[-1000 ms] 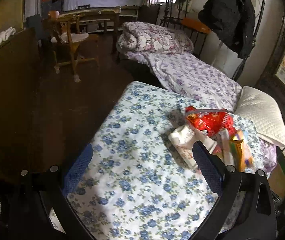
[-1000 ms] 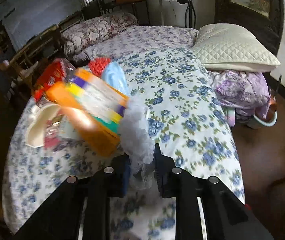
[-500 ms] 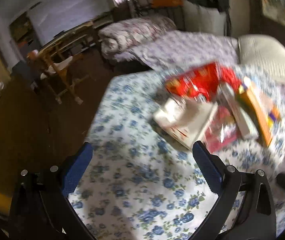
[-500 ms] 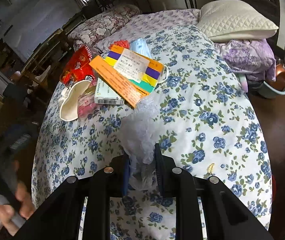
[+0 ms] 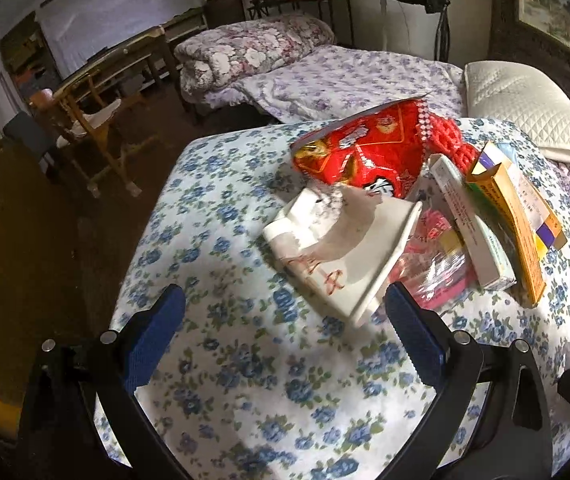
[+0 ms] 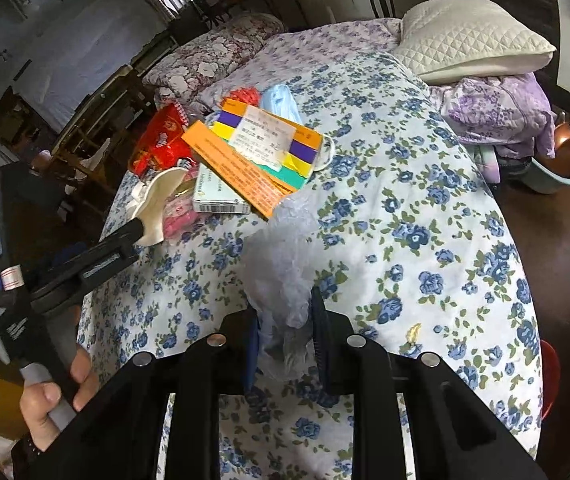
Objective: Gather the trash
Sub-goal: 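Grasp the crumpled white plastic bag with the right tool while the left tool grasps the white paper cup, then lift the bag and paper cup and carry both over the red wastebasket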
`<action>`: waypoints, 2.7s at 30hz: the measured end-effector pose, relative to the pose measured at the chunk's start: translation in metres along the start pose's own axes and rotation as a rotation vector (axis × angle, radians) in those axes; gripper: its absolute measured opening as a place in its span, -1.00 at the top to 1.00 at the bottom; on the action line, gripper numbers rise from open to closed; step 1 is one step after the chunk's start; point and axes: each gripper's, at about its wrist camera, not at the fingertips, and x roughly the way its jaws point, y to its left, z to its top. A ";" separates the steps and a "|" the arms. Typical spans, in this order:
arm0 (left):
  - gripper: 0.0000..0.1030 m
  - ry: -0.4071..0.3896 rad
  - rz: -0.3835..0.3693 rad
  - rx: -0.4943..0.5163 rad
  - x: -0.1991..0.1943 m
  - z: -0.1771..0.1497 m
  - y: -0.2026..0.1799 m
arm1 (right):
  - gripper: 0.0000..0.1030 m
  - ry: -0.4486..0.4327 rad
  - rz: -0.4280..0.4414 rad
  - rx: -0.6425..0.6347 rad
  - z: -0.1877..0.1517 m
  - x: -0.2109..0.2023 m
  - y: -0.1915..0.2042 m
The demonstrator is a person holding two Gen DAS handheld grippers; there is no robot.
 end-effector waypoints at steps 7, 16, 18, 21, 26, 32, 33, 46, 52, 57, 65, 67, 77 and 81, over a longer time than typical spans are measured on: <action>0.44 0.037 -0.061 0.022 0.022 0.004 -0.009 | 0.53 -0.016 -0.026 -0.009 0.003 0.004 0.001; 0.81 0.012 -0.088 -0.080 -0.002 -0.011 0.025 | 0.53 -0.092 0.008 -0.037 0.005 -0.010 0.011; 0.83 0.003 -0.120 -0.129 -0.026 -0.024 0.039 | 0.53 -0.110 0.017 -0.063 0.001 -0.017 0.016; 0.83 -0.062 -0.150 -0.172 -0.073 -0.048 0.051 | 0.53 -0.139 0.046 -0.085 -0.010 -0.031 0.019; 0.83 -0.128 -0.200 -0.170 -0.128 -0.092 0.054 | 0.53 -0.166 0.082 -0.091 -0.024 -0.050 0.019; 0.82 -0.032 -0.234 -0.149 -0.114 -0.109 0.054 | 0.53 -0.168 0.071 -0.069 -0.028 -0.053 0.015; 0.79 -0.030 -0.226 -0.146 -0.113 -0.109 0.054 | 0.53 -0.168 0.069 -0.069 -0.028 -0.053 0.015; -0.66 -0.059 -0.131 0.022 -0.111 -0.107 0.016 | 0.52 -0.134 0.092 -0.043 -0.024 -0.046 0.006; -0.66 0.016 -0.033 0.061 -0.070 -0.090 0.006 | 0.52 -0.121 0.117 -0.054 -0.024 -0.045 0.009; -0.17 0.096 0.008 0.039 -0.032 -0.082 0.009 | 0.52 -0.119 0.125 -0.040 -0.023 -0.045 0.004; 0.89 -0.055 -0.063 -0.072 -0.070 -0.084 0.034 | 0.52 -0.116 0.133 -0.028 -0.022 -0.047 0.000; 0.89 -0.110 -0.094 -0.092 -0.086 -0.087 0.038 | 0.52 -0.117 0.135 -0.025 -0.022 -0.047 0.000; 0.89 -0.171 -0.325 -0.187 -0.120 -0.090 0.041 | 0.52 -0.124 0.143 -0.034 -0.021 -0.047 0.003; 0.89 -0.170 -0.330 -0.183 -0.120 -0.090 0.037 | 0.52 -0.132 0.149 -0.040 -0.021 -0.048 0.006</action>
